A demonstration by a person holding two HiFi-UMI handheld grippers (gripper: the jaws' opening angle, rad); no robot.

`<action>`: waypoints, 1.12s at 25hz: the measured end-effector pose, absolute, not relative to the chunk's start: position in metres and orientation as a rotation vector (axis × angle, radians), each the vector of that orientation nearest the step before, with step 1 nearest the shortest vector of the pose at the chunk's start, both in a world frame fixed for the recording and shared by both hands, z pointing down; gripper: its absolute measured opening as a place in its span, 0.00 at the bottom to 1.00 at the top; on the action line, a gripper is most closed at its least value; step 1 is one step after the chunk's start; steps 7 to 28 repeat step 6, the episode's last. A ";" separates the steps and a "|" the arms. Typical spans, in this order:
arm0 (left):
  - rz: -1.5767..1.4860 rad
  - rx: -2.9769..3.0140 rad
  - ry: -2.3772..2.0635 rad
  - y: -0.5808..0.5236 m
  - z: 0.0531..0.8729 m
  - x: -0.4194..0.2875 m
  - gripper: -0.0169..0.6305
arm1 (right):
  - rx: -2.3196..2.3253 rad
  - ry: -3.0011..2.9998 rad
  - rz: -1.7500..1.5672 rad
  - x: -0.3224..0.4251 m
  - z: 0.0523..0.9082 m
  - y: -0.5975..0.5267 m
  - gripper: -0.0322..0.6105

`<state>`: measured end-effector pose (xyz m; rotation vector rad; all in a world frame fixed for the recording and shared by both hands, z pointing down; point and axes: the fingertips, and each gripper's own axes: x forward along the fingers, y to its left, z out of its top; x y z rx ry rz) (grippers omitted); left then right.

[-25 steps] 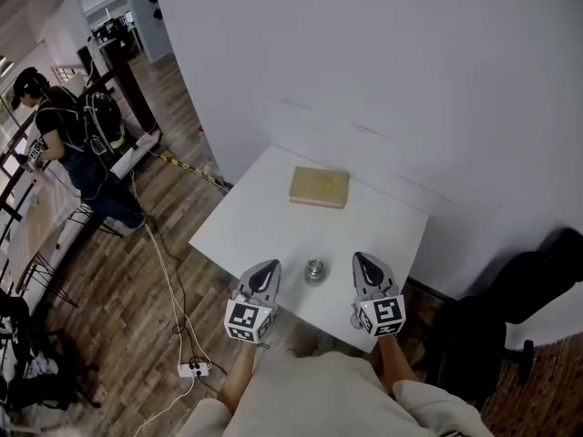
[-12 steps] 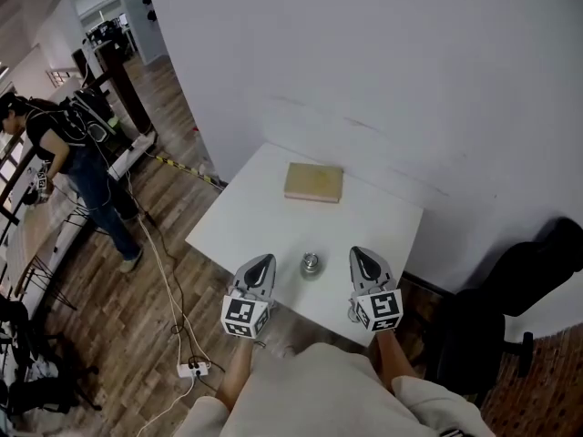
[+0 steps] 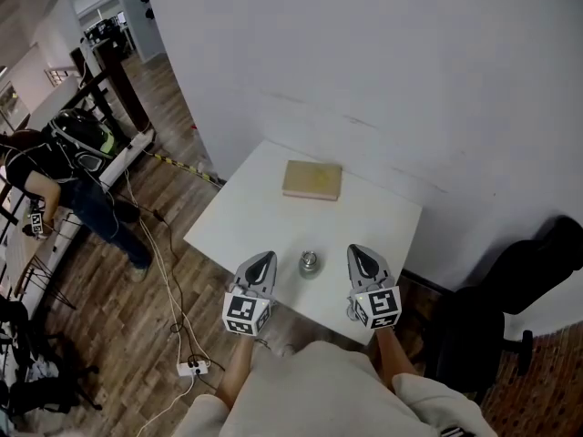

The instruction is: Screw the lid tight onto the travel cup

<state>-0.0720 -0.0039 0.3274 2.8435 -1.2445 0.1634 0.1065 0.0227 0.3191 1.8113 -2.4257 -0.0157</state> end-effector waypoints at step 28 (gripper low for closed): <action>0.165 2.840 -1.241 -0.006 0.328 -0.071 0.04 | 1.804 -2.425 -0.016 0.105 0.318 0.020 0.05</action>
